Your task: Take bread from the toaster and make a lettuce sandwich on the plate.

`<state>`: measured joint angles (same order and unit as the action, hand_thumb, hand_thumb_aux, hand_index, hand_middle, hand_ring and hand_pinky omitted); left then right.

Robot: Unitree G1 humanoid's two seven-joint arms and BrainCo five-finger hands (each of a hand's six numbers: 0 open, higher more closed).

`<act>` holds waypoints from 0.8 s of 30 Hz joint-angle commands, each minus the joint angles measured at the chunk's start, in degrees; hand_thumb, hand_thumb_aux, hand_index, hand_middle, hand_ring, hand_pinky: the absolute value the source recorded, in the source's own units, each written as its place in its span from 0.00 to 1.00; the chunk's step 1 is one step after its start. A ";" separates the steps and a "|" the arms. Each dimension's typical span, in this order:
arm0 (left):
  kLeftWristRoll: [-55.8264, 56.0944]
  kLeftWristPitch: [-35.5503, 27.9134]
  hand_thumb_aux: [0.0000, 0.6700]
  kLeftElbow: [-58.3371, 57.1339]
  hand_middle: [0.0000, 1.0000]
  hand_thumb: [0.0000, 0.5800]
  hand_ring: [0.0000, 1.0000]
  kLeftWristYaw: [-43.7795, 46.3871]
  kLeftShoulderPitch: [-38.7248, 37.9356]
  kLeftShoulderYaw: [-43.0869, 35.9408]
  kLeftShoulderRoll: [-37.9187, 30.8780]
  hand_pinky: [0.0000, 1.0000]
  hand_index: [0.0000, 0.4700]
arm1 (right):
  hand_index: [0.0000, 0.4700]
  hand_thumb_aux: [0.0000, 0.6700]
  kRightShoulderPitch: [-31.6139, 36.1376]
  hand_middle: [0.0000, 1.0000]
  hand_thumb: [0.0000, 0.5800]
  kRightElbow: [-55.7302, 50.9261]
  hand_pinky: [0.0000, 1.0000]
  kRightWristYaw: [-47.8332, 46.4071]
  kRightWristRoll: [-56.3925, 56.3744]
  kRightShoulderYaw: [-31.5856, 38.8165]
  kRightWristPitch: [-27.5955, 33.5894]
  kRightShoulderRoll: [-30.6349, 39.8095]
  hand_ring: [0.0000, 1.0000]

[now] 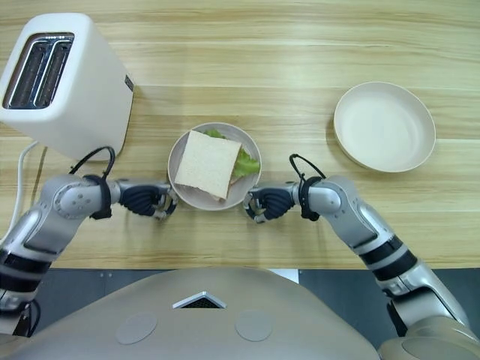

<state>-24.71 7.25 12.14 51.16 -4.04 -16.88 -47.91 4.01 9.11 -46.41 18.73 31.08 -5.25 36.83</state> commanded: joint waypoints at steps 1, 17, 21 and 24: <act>-4.44 0.38 1.00 -7.53 1.00 1.00 1.00 -3.31 4.94 -3.23 3.08 1.00 1.00 | 1.00 1.00 7.18 1.00 1.00 -10.84 1.00 4.06 2.91 -0.76 -0.76 -4.22 1.00; -8.58 14.37 0.00 -60.10 0.00 0.00 0.00 -61.26 46.23 -1.50 27.59 0.00 0.00 | 1.00 1.00 47.78 0.51 1.00 -74.87 0.51 61.44 17.79 -2.46 -8.20 -21.48 0.51; 2.61 19.11 0.00 -39.76 0.00 0.00 0.00 -58.20 33.67 6.89 24.47 0.00 0.00 | 0.00 0.00 44.41 0.00 0.00 -69.56 0.00 67.52 19.49 -3.69 -7.34 -15.85 0.00; 14.20 18.92 0.00 -24.91 0.00 0.00 0.00 -57.30 26.34 15.09 25.87 0.00 0.00 | 0.00 0.00 35.06 0.00 0.00 -52.49 0.00 67.90 12.63 -12.53 -9.96 -10.60 0.00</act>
<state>-18.17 26.48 -22.57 -7.19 26.82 -7.23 -22.24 46.00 -54.78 22.15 36.90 24.79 -13.48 22.38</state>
